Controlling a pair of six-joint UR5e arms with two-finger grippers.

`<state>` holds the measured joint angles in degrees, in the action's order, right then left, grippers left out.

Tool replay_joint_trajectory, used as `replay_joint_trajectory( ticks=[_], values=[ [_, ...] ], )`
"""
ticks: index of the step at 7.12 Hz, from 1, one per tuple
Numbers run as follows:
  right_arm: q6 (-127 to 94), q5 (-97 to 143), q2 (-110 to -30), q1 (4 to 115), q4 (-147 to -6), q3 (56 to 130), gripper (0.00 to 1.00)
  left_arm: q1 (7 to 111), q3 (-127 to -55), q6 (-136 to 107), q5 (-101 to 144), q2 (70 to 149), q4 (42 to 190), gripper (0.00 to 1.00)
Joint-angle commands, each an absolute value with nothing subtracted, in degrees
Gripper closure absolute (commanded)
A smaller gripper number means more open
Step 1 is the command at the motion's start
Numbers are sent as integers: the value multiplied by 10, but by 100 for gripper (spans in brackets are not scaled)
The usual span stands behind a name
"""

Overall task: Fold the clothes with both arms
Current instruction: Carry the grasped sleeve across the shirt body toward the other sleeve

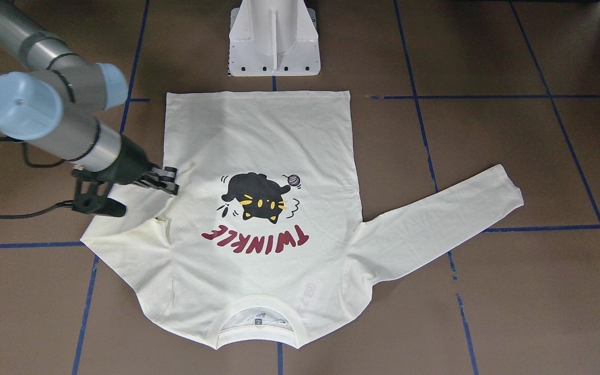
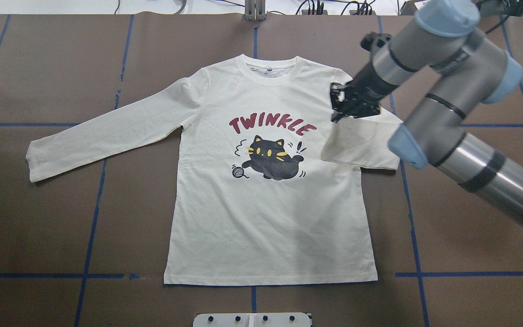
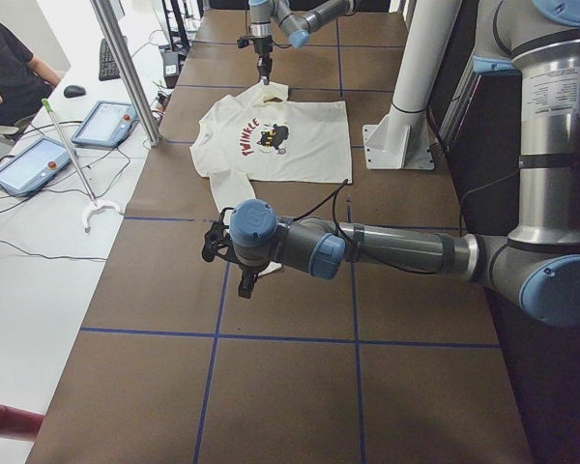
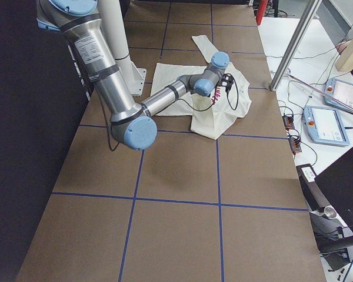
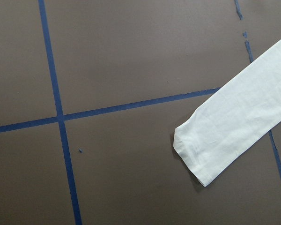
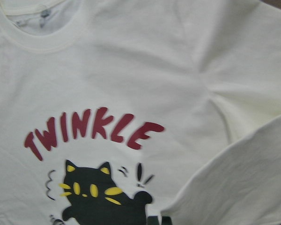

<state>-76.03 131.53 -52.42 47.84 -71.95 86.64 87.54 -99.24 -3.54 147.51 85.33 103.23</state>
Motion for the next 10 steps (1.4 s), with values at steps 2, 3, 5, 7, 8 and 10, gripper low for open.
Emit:
replay_joint_trajectory(
  ticks=[2,3,5,7,8,10],
  values=[
    [-787,1103,-252,336,-729,650,100,875,-971,-36,1477,855,1063,0],
    [-787,1057,-249,310,-678,625,100,875,-971,-36,1477,855,1063,0],
    [-787,998,-184,278,-621,509,100,875,-972,-36,1480,855,1063,0],
    [-789,951,-152,253,-607,472,64,861,-972,-36,1522,855,1065,0],
    [-790,944,-142,247,-607,454,1,842,-978,-36,1522,855,1066,0],
    [-806,944,-144,252,-611,482,0,804,-969,-78,1508,856,1144,0]
  ],
)
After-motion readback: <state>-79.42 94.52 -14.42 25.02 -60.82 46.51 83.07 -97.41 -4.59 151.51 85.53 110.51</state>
